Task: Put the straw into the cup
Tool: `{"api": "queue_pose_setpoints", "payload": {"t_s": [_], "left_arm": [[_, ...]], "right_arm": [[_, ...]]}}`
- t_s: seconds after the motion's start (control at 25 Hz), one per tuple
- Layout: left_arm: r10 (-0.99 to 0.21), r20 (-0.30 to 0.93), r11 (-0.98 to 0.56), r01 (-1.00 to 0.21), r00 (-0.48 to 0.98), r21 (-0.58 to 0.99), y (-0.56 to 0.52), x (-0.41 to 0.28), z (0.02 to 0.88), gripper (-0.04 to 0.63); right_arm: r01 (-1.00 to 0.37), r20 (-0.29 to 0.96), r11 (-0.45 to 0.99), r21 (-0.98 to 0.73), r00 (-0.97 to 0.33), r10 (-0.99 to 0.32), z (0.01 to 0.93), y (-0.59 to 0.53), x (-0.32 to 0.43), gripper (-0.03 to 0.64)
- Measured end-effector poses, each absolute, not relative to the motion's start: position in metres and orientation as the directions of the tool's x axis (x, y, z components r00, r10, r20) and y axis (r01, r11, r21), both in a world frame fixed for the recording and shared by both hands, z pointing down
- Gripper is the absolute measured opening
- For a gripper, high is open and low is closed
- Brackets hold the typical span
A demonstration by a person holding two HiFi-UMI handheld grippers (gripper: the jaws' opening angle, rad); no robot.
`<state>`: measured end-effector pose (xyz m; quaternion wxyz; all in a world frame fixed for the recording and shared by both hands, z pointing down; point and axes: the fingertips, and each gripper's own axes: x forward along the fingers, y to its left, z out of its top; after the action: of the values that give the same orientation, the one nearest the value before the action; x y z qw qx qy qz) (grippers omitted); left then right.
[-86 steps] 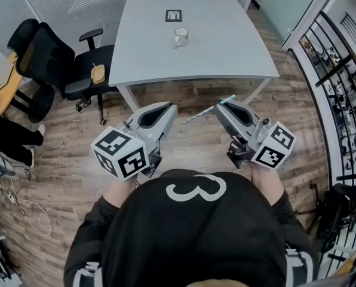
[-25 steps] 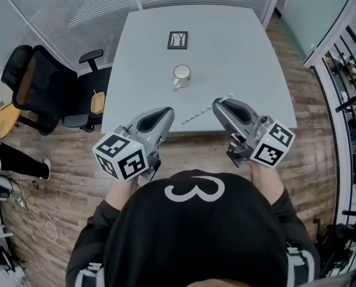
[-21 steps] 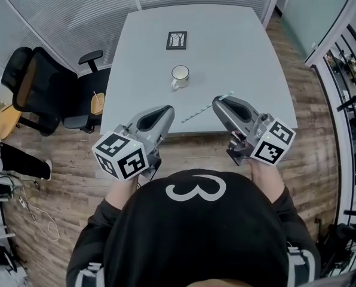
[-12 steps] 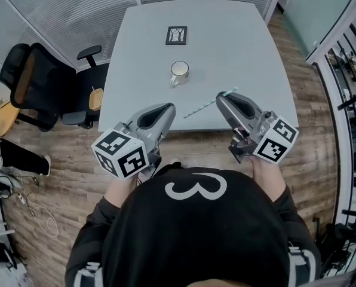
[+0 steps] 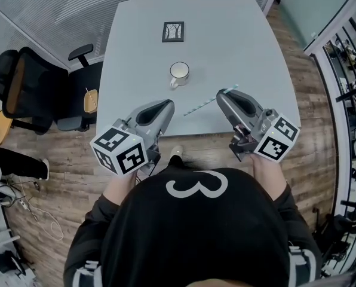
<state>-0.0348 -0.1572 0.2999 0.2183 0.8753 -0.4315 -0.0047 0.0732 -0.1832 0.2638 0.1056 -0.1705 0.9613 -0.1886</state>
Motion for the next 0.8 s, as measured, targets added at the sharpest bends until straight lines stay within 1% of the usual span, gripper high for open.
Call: {"api": "queue_pose_setpoints", "payload": {"t_s": [0.24, 0.8], "left_arm": [[-0.718, 0.216, -0.545, -0.728, 0.661, 0.417, -0.193, -0.043, 0.320, 0.017], [-0.670, 0.229, -0.569, -0.687, 0.706, 0.453, -0.254, -0.076, 0.336, 0.017]], "right_arm": [[-0.317, -0.113, 0.853, -0.413, -0.912, -0.394, 0.277, -0.213, 0.059, 0.031], [-0.390, -0.091, 0.816, -0.428, -0.879, -0.468, 0.285, -0.274, 0.029, 0.031]]}}
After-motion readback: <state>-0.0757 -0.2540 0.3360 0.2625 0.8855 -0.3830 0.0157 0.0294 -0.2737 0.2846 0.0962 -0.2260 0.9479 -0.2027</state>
